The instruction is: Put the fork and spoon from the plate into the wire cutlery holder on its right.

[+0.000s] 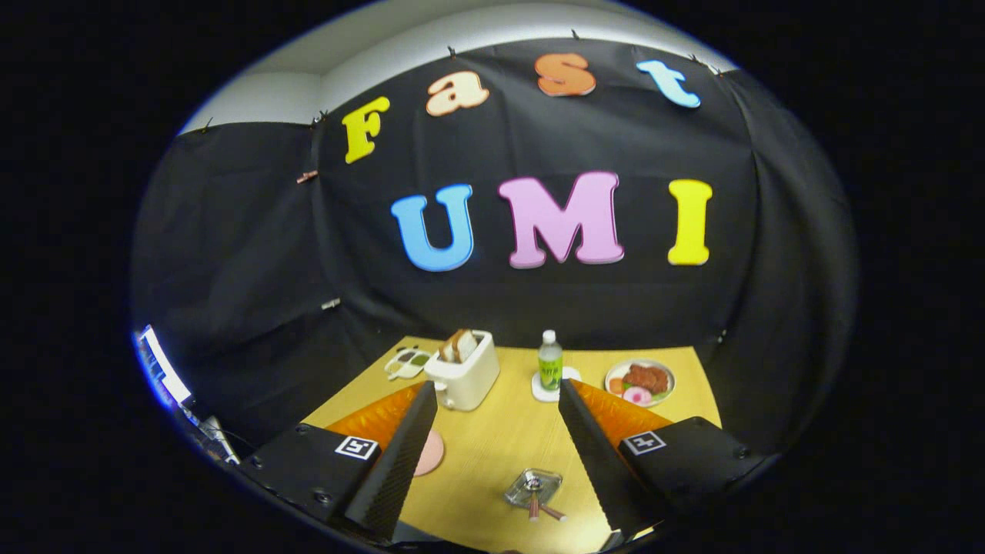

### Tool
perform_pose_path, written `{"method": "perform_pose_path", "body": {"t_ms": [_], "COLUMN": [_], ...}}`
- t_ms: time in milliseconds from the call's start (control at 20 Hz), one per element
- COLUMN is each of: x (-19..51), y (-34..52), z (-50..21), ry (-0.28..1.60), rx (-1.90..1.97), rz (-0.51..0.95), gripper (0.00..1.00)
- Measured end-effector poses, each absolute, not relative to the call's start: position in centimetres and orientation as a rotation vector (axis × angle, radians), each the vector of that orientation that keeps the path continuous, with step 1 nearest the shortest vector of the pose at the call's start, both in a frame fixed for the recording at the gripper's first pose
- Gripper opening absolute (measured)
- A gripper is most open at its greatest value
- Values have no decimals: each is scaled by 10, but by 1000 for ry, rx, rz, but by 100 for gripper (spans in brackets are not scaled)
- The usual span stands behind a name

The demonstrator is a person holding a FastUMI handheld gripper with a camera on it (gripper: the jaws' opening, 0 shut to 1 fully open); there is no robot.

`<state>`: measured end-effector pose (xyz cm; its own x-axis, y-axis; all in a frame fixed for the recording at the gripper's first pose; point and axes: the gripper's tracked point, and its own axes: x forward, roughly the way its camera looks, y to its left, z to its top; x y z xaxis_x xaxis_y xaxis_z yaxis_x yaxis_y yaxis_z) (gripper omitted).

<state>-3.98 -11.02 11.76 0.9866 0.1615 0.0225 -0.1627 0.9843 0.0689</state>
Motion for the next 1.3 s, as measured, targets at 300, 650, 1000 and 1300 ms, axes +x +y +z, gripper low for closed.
{"method": "perform_pose_path", "body": {"t_ms": [300,650,1000,1300], "x": [-62,-64,-46,-47], "y": [-118,-115,-118,-121], "z": [155,120,92,86], "ry": [-265,-336,-296,-307], "rx": [31,77,80,61], "rz": [20,-89,-77,-81], "gripper": [99,98,99,99]}}
